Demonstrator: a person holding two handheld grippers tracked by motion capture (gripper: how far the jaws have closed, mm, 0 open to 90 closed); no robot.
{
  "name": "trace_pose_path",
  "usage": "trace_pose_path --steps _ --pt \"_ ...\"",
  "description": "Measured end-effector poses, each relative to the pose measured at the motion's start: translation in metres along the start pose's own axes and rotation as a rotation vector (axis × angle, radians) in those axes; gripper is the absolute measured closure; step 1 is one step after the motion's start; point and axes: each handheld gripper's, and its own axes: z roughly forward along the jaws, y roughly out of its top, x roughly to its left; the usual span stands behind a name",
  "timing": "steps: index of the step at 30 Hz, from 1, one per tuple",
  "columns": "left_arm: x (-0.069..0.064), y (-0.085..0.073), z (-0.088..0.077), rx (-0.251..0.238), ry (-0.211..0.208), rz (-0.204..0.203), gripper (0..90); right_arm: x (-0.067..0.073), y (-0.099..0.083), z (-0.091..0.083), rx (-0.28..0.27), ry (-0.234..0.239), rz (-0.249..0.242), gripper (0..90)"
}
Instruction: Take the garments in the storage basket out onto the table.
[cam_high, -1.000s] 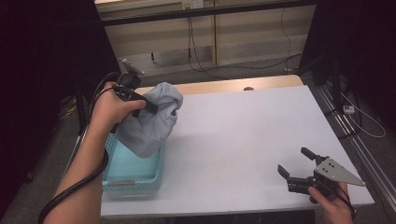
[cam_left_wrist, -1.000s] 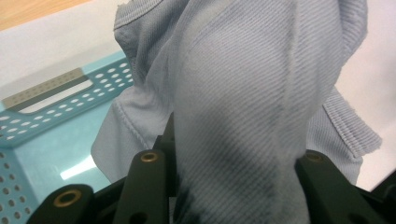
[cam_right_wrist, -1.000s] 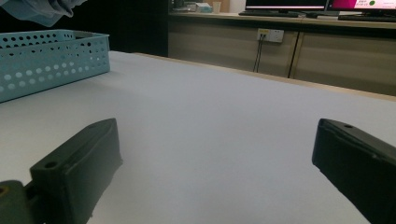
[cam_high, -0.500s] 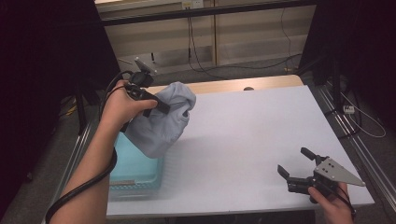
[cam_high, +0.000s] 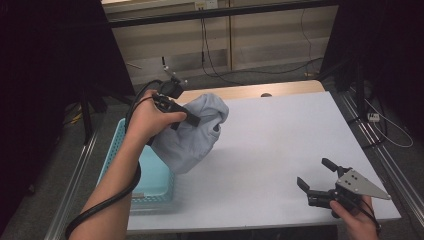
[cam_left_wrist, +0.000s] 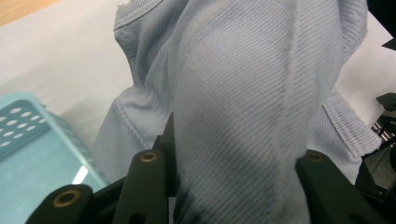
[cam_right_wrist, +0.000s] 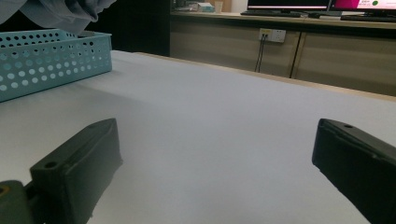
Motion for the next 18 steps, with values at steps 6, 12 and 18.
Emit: trace_pose_path --steps 6,12,18 --pt "-0.007 0.000 0.011 -0.005 -0.011 0.016 61.8 0.000 0.000 0.000 0.000 0.001 0.002 0.7" --pt "-0.016 -0.003 0.025 -0.002 -0.023 0.041 61.6 0.001 0.000 0.000 0.003 0.001 0.001 0.7" --pt "-0.023 -0.006 0.041 0.009 -0.029 0.059 61.5 0.001 0.000 0.000 0.002 0.002 0.001 0.7"
